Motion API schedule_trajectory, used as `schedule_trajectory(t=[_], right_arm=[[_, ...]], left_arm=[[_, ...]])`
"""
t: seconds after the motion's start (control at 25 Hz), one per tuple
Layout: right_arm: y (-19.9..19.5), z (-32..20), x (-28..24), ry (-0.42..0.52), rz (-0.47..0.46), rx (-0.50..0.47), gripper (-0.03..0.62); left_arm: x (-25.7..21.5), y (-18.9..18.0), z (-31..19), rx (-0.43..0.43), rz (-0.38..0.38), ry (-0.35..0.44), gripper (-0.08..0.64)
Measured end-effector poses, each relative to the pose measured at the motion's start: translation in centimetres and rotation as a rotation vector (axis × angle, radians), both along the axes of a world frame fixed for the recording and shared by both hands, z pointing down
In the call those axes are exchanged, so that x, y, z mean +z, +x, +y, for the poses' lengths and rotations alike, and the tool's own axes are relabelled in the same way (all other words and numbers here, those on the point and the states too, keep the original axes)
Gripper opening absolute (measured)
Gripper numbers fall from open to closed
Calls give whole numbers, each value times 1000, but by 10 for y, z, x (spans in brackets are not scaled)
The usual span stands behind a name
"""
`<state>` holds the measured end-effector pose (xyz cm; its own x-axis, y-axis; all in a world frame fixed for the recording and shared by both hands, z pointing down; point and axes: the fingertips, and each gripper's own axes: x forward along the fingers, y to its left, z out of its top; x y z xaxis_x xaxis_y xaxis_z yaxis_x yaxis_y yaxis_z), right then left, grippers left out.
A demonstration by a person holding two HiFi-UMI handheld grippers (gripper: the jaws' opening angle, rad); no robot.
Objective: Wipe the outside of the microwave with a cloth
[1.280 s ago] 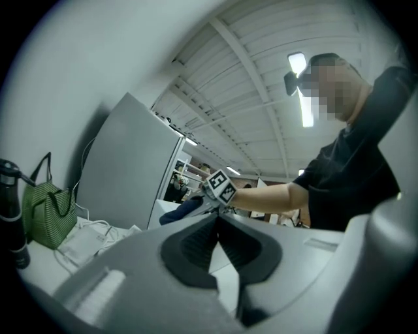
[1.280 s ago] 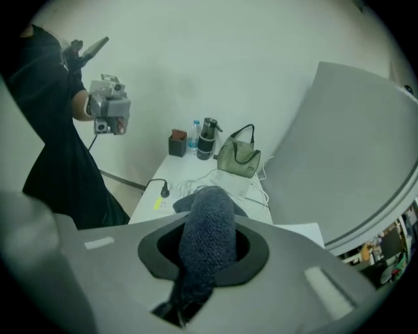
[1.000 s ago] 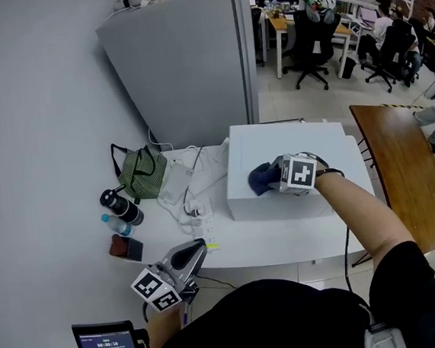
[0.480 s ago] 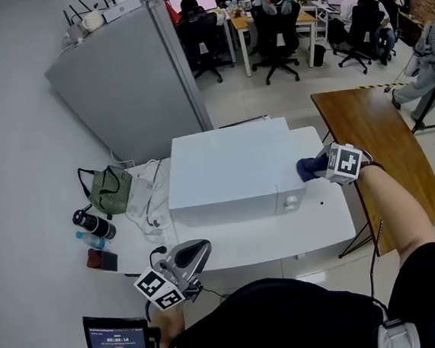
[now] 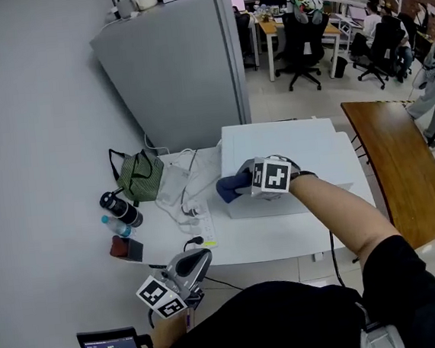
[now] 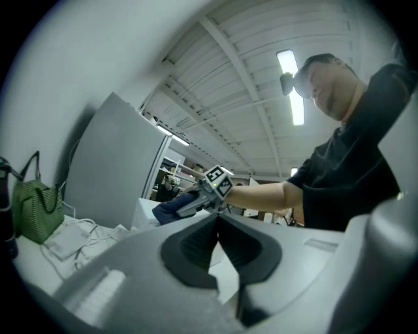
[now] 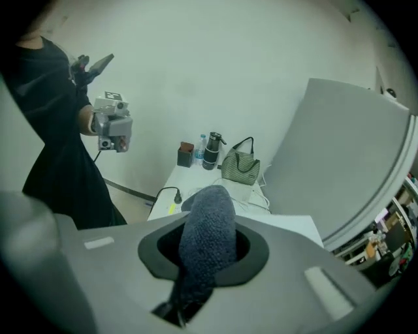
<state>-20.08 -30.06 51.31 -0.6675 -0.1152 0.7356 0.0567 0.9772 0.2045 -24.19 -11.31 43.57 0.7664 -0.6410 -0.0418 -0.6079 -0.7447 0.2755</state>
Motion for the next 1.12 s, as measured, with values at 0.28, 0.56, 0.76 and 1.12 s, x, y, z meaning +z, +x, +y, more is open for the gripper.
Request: schedule_trajectory(t=[0.28, 0.56, 0.76, 1.12], right_arm=[[-29, -19, 43, -14, 108, 44, 58], [155, -14, 48, -3, 197, 130, 58], [342, -13, 49, 1, 240, 264, 58], [355, 26, 18, 48, 6, 322, 58]], left_arm=[[12, -57, 11, -49, 21, -29, 3], [4, 28, 3, 6, -1, -9, 3], [-5, 137, -6, 76, 29, -4, 3], [1, 176, 2, 106, 7, -43, 3]])
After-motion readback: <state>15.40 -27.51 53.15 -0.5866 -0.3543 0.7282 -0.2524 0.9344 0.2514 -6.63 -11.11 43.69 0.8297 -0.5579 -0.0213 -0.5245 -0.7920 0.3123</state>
